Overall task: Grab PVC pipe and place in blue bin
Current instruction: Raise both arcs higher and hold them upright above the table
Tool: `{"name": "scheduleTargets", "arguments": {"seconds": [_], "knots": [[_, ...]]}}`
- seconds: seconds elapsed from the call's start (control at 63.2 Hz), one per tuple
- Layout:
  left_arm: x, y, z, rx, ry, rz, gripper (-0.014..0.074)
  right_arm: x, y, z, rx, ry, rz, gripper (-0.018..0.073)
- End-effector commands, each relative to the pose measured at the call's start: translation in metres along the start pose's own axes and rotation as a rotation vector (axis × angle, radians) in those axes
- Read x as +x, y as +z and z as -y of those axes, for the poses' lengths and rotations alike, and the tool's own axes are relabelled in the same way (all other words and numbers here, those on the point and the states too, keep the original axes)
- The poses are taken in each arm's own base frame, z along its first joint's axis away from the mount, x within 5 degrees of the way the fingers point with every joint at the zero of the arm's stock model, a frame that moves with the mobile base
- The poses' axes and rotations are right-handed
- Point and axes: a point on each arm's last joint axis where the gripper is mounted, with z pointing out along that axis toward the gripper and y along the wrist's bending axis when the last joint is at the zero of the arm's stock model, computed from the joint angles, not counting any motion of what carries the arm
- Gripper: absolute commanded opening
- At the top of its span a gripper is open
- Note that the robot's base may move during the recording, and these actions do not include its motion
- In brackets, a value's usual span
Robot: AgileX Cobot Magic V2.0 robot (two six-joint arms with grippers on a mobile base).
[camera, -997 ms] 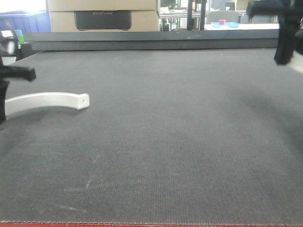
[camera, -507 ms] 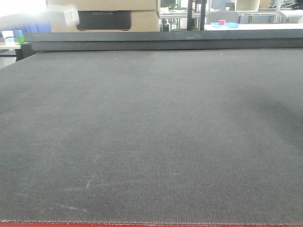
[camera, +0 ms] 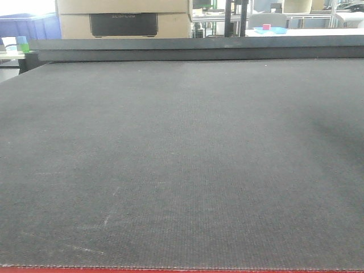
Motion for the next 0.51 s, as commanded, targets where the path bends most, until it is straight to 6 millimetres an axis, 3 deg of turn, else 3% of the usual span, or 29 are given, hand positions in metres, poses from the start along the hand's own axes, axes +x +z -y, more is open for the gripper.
{"name": "scheduleTargets", "arguments": {"seconds": [0.0, 0.158, 0.317, 0.491], "knots": [[0.005, -0.015, 0.002, 0.040, -0.003, 0.135, -0.0111, 0.004, -0.015, 0.001, -0.024, -0.028, 0.152, -0.0167], [0.030, -0.028, -0.002, 0.060, -0.003, 0.233, -0.0111, 0.025, -0.040, 0.004, -0.040, -0.049, 0.269, -0.0167], [0.055, -0.037, -0.006, 0.060, 0.026, 0.281, -0.0111, 0.048, -0.049, 0.009, -0.024, -0.071, 0.246, -0.0167], [0.069, -0.036, -0.008, 0.055, 0.050, 0.283, -0.0111, 0.047, -0.055, 0.009, -0.033, -0.070, 0.290, -0.0167]]}}
